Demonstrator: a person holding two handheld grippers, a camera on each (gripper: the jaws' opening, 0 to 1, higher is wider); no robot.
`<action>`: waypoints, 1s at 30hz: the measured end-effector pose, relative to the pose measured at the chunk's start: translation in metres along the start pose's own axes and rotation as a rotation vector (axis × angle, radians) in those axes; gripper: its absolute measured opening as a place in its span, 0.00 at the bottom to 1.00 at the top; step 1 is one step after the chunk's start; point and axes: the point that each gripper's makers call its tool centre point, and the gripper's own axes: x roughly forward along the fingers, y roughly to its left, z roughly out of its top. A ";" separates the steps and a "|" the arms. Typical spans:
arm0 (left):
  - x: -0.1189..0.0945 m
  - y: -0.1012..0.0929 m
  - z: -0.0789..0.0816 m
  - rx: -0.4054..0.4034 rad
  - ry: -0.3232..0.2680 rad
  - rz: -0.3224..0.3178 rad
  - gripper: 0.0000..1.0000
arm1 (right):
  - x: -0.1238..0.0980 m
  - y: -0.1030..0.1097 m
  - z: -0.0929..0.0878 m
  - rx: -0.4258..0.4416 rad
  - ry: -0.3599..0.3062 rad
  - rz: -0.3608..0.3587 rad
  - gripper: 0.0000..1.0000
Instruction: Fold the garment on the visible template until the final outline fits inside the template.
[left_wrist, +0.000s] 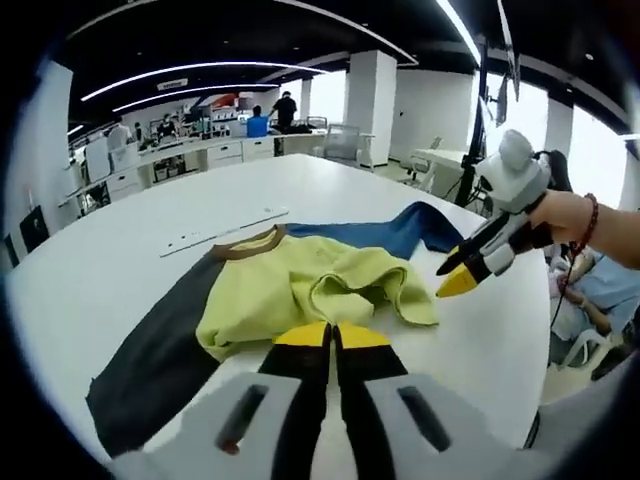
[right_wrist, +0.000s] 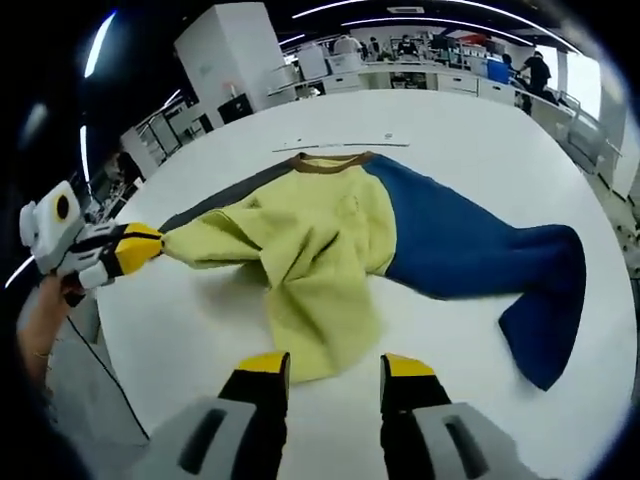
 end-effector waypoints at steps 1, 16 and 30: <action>-0.001 -0.003 -0.002 0.000 0.002 -0.003 0.00 | -0.001 -0.001 -0.002 0.012 -0.002 -0.004 0.33; 0.005 -0.040 -0.064 0.031 0.126 -0.041 0.00 | 0.001 0.001 -0.020 0.106 0.004 -0.019 0.32; -0.002 -0.036 -0.092 0.036 0.255 -0.047 0.06 | 0.009 0.008 -0.023 0.146 -0.011 -0.044 0.30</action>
